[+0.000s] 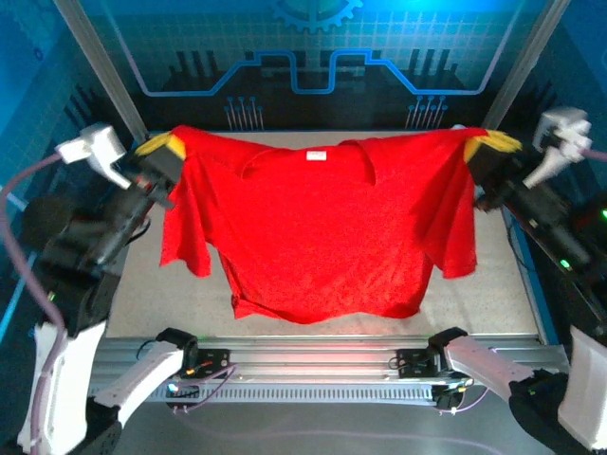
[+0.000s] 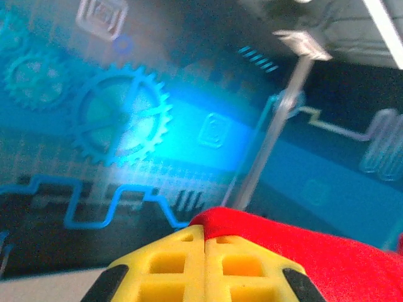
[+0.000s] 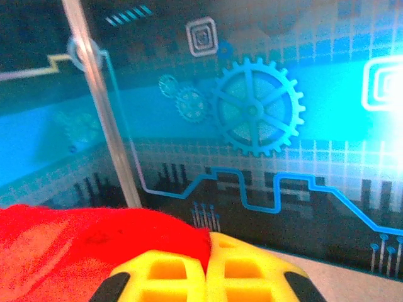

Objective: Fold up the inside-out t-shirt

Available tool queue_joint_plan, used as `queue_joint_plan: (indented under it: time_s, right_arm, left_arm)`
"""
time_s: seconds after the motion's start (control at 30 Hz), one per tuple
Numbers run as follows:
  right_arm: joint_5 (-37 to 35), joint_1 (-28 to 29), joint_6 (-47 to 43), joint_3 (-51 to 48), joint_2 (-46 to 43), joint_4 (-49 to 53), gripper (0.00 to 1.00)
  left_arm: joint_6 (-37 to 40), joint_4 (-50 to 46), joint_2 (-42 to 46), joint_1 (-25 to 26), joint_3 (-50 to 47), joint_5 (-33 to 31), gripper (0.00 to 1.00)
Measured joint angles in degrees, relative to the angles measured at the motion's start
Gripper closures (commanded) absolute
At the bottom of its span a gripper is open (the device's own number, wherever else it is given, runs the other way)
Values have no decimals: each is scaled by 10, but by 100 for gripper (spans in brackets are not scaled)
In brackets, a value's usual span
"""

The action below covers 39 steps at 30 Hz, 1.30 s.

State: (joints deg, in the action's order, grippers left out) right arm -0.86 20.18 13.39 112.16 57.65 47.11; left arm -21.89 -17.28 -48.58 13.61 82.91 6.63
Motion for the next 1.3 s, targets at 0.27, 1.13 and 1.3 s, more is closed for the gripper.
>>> queue_joint_plan:
  time_s: [0.27,1.13,1.3]
  right_arm:
    - [-52,-16,-9,-143,174,-74,100]
    - [-92,-96,30,-156,440,-92,27]
    - [-78,-15,20,-213,364,-90,27]
  left_arm:
    - [9,-57,-216,0,-14,-94,100]
    - [-8,-272,-648,-3,249,-136,1]
    - [-70,-269,-414,14,-35,-178,11]
